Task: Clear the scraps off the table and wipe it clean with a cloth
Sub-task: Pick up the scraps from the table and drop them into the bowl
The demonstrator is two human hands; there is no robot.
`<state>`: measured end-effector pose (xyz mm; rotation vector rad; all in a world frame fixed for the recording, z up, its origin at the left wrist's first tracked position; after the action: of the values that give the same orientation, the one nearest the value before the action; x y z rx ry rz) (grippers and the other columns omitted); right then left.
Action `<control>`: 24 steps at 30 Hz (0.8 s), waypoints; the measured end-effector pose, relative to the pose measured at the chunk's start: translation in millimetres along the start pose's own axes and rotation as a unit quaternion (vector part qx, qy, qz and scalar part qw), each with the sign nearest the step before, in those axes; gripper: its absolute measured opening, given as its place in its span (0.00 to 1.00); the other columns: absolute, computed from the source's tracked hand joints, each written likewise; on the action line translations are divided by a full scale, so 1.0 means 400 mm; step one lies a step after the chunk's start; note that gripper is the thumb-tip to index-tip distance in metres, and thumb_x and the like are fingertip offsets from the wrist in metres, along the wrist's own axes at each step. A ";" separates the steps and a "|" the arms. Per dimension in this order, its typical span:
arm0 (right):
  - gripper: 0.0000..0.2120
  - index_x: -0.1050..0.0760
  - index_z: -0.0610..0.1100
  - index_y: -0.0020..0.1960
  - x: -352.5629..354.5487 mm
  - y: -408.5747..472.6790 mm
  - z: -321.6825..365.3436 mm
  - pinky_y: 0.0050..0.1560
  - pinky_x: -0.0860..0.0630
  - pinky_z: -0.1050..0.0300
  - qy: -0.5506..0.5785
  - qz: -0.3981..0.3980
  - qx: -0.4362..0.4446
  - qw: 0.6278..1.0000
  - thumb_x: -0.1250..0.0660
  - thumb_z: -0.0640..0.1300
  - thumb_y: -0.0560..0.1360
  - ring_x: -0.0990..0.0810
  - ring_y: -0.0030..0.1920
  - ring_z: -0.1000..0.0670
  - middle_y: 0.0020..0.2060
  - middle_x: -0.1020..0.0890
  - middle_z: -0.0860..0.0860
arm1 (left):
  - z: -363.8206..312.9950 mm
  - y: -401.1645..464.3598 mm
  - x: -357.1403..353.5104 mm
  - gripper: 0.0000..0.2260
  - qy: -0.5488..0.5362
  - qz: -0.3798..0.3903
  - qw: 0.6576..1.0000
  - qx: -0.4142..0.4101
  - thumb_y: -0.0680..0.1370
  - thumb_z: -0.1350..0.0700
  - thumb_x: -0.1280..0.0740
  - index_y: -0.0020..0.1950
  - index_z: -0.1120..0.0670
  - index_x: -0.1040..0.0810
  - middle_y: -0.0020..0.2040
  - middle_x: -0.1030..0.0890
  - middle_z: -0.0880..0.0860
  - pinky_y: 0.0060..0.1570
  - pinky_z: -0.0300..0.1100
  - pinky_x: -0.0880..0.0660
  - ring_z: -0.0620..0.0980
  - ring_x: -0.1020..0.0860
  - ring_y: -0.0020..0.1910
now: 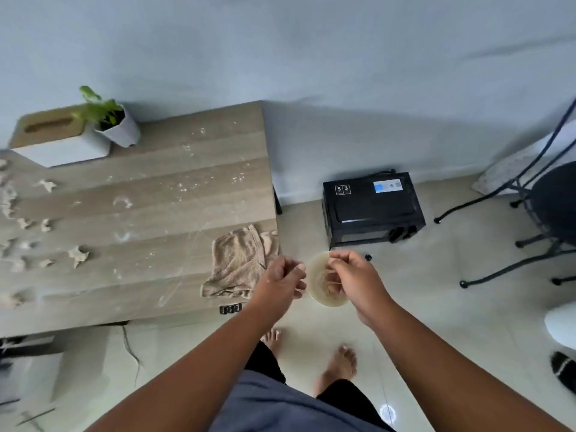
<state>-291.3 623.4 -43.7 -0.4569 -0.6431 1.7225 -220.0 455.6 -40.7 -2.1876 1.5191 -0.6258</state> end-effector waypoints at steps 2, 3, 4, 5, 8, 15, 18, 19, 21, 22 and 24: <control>0.06 0.20 0.50 0.54 -0.048 -0.016 0.045 0.45 0.19 0.54 -0.028 0.022 0.017 0.999 0.33 0.43 0.80 0.14 0.39 0.56 0.47 0.14 0.50 | -0.035 -0.009 0.073 0.03 -0.006 -0.033 0.999 -0.025 0.82 0.56 0.33 0.48 0.53 0.23 0.39 0.19 0.52 0.35 0.42 0.23 0.49 0.21 0.35; 0.06 0.20 0.50 0.54 -0.078 -0.023 0.066 0.42 0.19 0.57 -0.045 0.035 0.028 0.998 0.33 0.43 0.80 0.14 0.39 0.56 0.47 0.13 0.50 | -0.047 -0.012 0.116 0.04 -0.014 -0.051 0.998 -0.033 0.82 0.56 0.33 0.48 0.53 0.23 0.37 0.20 0.52 0.30 0.39 0.26 0.48 0.23 0.32; 0.06 0.20 0.50 0.54 -0.110 -0.030 0.084 0.39 0.19 0.60 -0.060 0.045 0.038 0.996 0.34 0.43 0.80 0.14 0.39 0.55 0.47 0.13 0.51 | -0.054 -0.015 0.159 0.04 -0.023 -0.068 0.997 -0.036 0.82 0.56 0.33 0.47 0.53 0.23 0.35 0.20 0.52 0.28 0.38 0.28 0.47 0.24 0.30; 0.06 0.20 0.50 0.54 -0.145 -0.037 0.099 0.37 0.20 0.62 -0.076 0.053 0.047 0.995 0.34 0.42 0.80 0.14 0.40 0.55 0.46 0.13 0.51 | -0.056 -0.019 0.204 0.04 -0.031 -0.085 0.995 -0.035 0.82 0.56 0.33 0.48 0.53 0.23 0.35 0.20 0.52 0.28 0.38 0.27 0.47 0.24 0.30; 0.05 0.19 0.50 0.53 -0.251 -0.051 0.119 0.32 0.22 0.65 -0.114 0.062 0.070 0.989 0.34 0.43 0.81 0.14 0.39 0.54 0.44 0.13 0.50 | -0.046 -0.032 0.336 0.04 -0.036 -0.123 0.991 -0.045 0.82 0.55 0.33 0.49 0.53 0.23 0.38 0.21 0.52 0.36 0.44 0.24 0.48 0.24 0.36; 0.05 0.20 0.54 0.52 -0.563 -0.082 0.051 0.37 0.20 0.50 -0.216 0.105 0.097 0.966 0.33 0.45 0.80 0.16 0.36 0.49 0.39 0.14 0.48 | 0.079 -0.103 0.686 0.04 0.001 -0.217 0.975 -0.041 0.81 0.52 0.31 0.47 0.50 0.22 0.40 0.22 0.48 0.47 0.53 0.21 0.48 0.24 0.39; 0.04 0.21 0.50 0.52 -0.700 -0.101 0.020 0.37 0.18 0.54 -0.245 0.109 0.124 0.955 0.32 0.42 0.80 0.16 0.35 0.51 0.38 0.15 0.47 | 0.151 -0.135 0.838 0.03 0.007 -0.244 0.969 -0.030 0.80 0.52 0.30 0.47 0.50 0.21 0.41 0.22 0.49 0.43 0.45 0.26 0.48 0.25 0.39; 0.04 0.21 0.49 0.52 -0.747 -0.107 0.009 0.33 0.20 0.58 -0.252 0.110 0.130 0.952 0.32 0.42 0.80 0.17 0.33 0.54 0.38 0.15 0.47 | 0.177 -0.145 0.892 0.03 0.015 -0.254 0.967 -0.025 0.80 0.52 0.30 0.47 0.50 0.21 0.42 0.22 0.49 0.43 0.43 0.27 0.48 0.25 0.39; 0.04 0.21 0.48 0.53 -0.840 -0.114 -0.011 0.28 0.25 0.65 -0.261 0.111 0.144 0.948 0.32 0.41 0.80 0.19 0.30 0.59 0.39 0.16 0.46 | 0.226 -0.162 1.002 0.04 0.030 -0.269 0.963 -0.014 0.79 0.51 0.30 0.47 0.49 0.21 0.43 0.21 0.48 0.43 0.43 0.28 0.47 0.25 0.40; 0.05 0.21 0.48 0.53 -0.876 -0.116 -0.018 0.28 0.25 0.66 -0.266 0.111 0.150 0.946 0.32 0.40 0.80 0.20 0.30 0.59 0.39 0.16 0.46 | 0.243 -0.168 1.045 0.04 0.037 -0.273 0.961 -0.009 0.79 0.50 0.30 0.46 0.48 0.21 0.43 0.21 0.47 0.44 0.44 0.27 0.47 0.24 0.41; 0.05 0.21 0.49 0.53 -0.962 -0.122 -0.032 0.33 0.21 0.61 -0.281 0.114 0.160 0.939 0.32 0.41 0.79 0.18 0.33 0.57 0.39 0.16 0.48 | 0.276 -0.184 1.143 0.04 0.055 -0.282 0.958 -0.003 0.79 0.49 0.31 0.46 0.47 0.21 0.45 0.21 0.47 0.44 0.44 0.26 0.47 0.23 0.42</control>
<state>-153.7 260.8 -35.4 0.2152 -0.7097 2.1549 39.8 56.7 -29.6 -2.6410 0.9228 -0.9255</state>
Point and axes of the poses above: each hand's wrist, its own y-axis towards the middle knuckle, its own x-axis out of the back of the hand, z = x × y, the point moved 6 cm from there along y, towards the middle knuckle
